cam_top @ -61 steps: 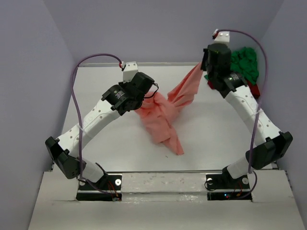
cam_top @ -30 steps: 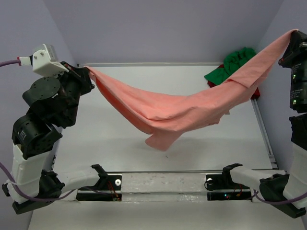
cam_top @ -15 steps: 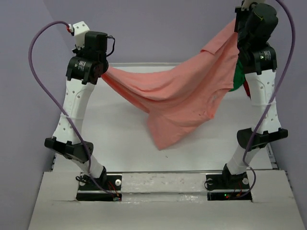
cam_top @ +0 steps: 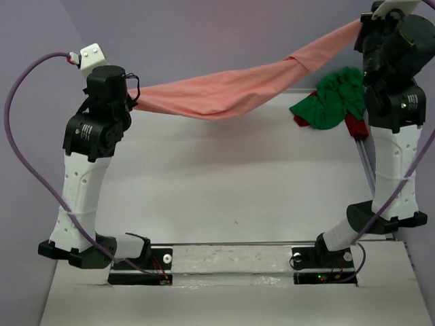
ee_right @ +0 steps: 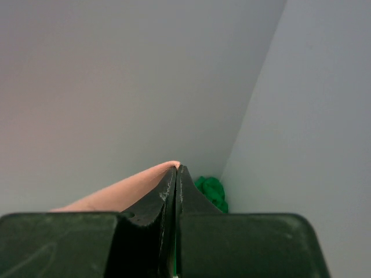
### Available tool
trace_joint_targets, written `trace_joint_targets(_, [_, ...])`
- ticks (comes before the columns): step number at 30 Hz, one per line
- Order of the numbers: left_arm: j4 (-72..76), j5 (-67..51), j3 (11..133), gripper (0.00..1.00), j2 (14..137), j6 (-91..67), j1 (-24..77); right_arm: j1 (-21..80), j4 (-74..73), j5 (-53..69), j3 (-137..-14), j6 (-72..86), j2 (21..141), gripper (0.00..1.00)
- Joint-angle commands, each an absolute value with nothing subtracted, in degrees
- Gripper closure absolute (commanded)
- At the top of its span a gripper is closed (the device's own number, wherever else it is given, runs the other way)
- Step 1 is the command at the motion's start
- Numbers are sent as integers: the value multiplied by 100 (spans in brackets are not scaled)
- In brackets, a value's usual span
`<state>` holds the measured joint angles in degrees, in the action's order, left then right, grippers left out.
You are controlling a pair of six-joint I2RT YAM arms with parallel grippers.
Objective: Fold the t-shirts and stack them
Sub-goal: Flatten out the tshirt
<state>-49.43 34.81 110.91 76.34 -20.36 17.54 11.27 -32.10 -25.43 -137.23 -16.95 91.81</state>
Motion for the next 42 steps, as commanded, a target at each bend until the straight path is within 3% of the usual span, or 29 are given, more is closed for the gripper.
trace_joint_targets(1, [-4832,3497,10863,100,7172,-2021,1775,1090,-2803,-2531,-13500,-1565,8587,100])
trace_joint_targets(9, [-4834,3463,10652,100,6996,-2022,1802,1143,-3059,-2250,-13746,-1327,8595,100])
trace_joint_targets(20, [-4992,3850,9941,100,7918,-2346,1854,1143,-3112,-2364,-12982,-1195,9509,100])
trace_joint_targets(26, [-4361,3657,10037,100,7455,-2215,1986,1143,-3225,-2215,-13533,-1239,9642,100])
trace_joint_targets(30, [-4218,3322,10553,100,7251,-2066,2056,1195,-3296,-2118,-13615,-1230,9370,100])
trace_joint_targets(36, [-4782,3876,10505,100,7384,-2302,2373,1362,-3261,-2197,-13123,-1239,9001,100])
trace_joint_targets(42, [-4851,3928,10362,100,6996,-2557,2742,2310,-3208,-3005,-13245,-1731,8675,100])
